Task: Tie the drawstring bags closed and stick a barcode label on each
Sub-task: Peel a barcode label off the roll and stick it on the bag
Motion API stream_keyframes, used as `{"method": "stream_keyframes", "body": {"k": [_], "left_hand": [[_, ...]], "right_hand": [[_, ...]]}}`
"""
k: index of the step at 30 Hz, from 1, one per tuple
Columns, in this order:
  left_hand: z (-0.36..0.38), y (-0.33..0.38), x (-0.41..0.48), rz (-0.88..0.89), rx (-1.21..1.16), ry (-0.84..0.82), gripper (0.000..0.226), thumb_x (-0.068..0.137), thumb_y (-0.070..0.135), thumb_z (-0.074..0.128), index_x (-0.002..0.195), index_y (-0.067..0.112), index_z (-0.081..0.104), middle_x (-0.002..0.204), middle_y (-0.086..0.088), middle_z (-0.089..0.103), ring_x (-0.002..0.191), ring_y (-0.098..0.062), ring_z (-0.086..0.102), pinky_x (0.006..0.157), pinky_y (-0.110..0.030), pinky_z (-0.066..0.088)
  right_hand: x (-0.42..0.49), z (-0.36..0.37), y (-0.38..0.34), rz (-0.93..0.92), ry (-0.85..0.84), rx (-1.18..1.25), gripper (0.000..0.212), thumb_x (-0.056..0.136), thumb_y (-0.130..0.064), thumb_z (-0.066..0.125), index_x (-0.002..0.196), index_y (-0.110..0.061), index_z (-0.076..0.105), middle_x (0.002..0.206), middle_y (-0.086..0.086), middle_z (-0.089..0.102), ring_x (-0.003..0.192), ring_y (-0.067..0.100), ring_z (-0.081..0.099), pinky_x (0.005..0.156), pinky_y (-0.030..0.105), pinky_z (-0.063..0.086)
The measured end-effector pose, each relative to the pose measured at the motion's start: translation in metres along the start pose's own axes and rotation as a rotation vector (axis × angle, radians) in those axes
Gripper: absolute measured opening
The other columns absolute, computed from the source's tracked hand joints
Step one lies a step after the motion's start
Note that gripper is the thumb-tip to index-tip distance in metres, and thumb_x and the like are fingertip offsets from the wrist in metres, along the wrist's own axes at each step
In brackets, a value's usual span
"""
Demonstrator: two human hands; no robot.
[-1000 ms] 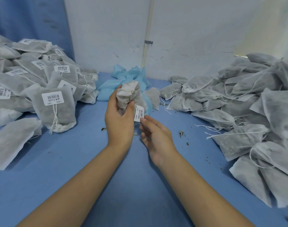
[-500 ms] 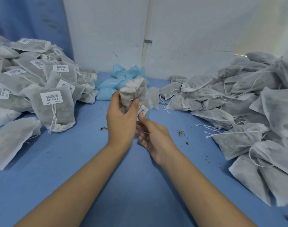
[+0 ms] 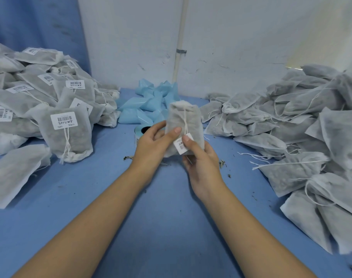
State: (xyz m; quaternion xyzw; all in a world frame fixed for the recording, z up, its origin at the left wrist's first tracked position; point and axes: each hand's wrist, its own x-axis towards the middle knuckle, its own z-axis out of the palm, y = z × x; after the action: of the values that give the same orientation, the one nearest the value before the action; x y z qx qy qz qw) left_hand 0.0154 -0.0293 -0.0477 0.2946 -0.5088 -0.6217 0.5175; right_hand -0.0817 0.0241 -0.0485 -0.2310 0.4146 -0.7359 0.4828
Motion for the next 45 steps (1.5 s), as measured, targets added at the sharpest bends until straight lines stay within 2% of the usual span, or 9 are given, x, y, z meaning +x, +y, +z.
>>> {"method": "stream_keyframes", "body": {"k": [5,15,19,23,25,28,30,39,45], "left_hand": [[-0.002,-0.007,-0.002,-0.078,0.192,-0.096,0.018,0.079,0.028,0.075,0.095,0.021,0.071,0.087,0.005,0.075,0.079,-0.006,0.069,0.063,-0.015,0.052],[-0.012,-0.002,0.005,-0.217,-0.022,-0.152,0.008,0.077,0.016,0.072,0.083,0.012,0.075,0.084,0.000,0.073,0.068,-0.004,0.062,0.060,-0.014,0.051],[-0.016,0.003,0.004,-0.159,0.248,-0.205,0.014,0.083,0.028,0.070,0.082,0.014,0.072,0.070,-0.005,0.071,0.059,-0.014,0.063,0.050,-0.019,0.046],[-0.015,0.008,0.006,-0.068,0.161,-0.030,0.019,0.087,0.022,0.066,0.072,0.011,0.063,0.051,-0.001,0.057,0.043,-0.012,0.046,0.050,-0.024,0.039],[-0.016,0.017,0.013,0.004,-0.130,0.098,0.009,0.090,0.016,0.062,0.093,0.008,0.064,0.071,0.001,0.069,0.061,-0.010,0.061,0.063,-0.024,0.049],[-0.026,0.030,0.022,0.060,-0.555,0.105,0.072,0.087,0.009,0.062,0.148,0.004,0.024,0.141,0.003,0.051,0.117,-0.009,0.058,0.087,-0.034,0.056],[-0.029,0.034,0.022,0.054,-0.542,0.074,0.080,0.088,0.005,0.059,0.151,0.006,0.009,0.149,0.006,0.041,0.124,-0.008,0.052,0.088,-0.036,0.055],[-0.013,0.020,0.011,-0.014,-0.136,-0.027,0.022,0.097,0.012,0.048,0.116,0.015,0.059,0.100,0.005,0.074,0.087,-0.011,0.071,0.069,-0.016,0.054],[0.014,0.013,0.007,-0.016,0.093,-0.085,0.023,0.097,0.008,0.046,0.093,0.018,0.066,0.077,0.004,0.074,0.059,-0.007,0.066,0.054,-0.014,0.045]], "right_hand": [[0.002,-0.003,-0.003,-0.023,0.078,0.037,0.024,0.084,-0.012,0.070,0.106,-0.010,0.060,0.089,0.002,0.070,0.069,0.005,0.068,0.055,0.014,0.049],[0.005,-0.004,-0.002,0.016,0.018,0.090,0.018,0.086,-0.017,0.067,0.102,-0.009,0.063,0.100,0.008,0.071,0.086,0.013,0.068,0.073,0.020,0.054],[0.006,-0.006,-0.001,0.027,0.027,0.046,0.017,0.086,-0.021,0.068,0.099,-0.011,0.063,0.090,0.003,0.071,0.077,0.009,0.067,0.065,0.019,0.051],[0.010,-0.008,0.000,0.054,0.050,-0.049,0.019,0.083,-0.035,0.069,0.091,-0.018,0.064,0.081,-0.008,0.069,0.072,0.006,0.062,0.066,0.020,0.047],[0.011,-0.010,-0.001,0.078,0.058,-0.038,0.024,0.079,-0.038,0.071,0.091,-0.017,0.067,0.079,-0.009,0.070,0.071,0.007,0.061,0.062,0.020,0.049],[0.014,-0.014,0.000,0.100,0.060,0.004,0.019,0.080,-0.032,0.073,0.091,-0.017,0.068,0.075,-0.009,0.071,0.073,0.008,0.061,0.063,0.019,0.050],[0.015,-0.015,0.001,0.108,0.063,0.020,0.011,0.083,-0.024,0.072,0.088,-0.015,0.067,0.073,-0.008,0.071,0.075,0.010,0.060,0.065,0.020,0.051],[0.019,-0.017,0.002,0.121,0.106,0.131,0.007,0.087,-0.006,0.065,0.093,-0.008,0.065,0.084,0.003,0.066,0.075,0.015,0.061,0.061,0.019,0.054],[0.030,-0.026,-0.011,0.006,0.196,0.155,0.029,0.091,0.004,0.050,0.114,-0.012,0.058,0.097,0.002,0.059,0.084,0.018,0.065,0.068,0.021,0.053]]}}
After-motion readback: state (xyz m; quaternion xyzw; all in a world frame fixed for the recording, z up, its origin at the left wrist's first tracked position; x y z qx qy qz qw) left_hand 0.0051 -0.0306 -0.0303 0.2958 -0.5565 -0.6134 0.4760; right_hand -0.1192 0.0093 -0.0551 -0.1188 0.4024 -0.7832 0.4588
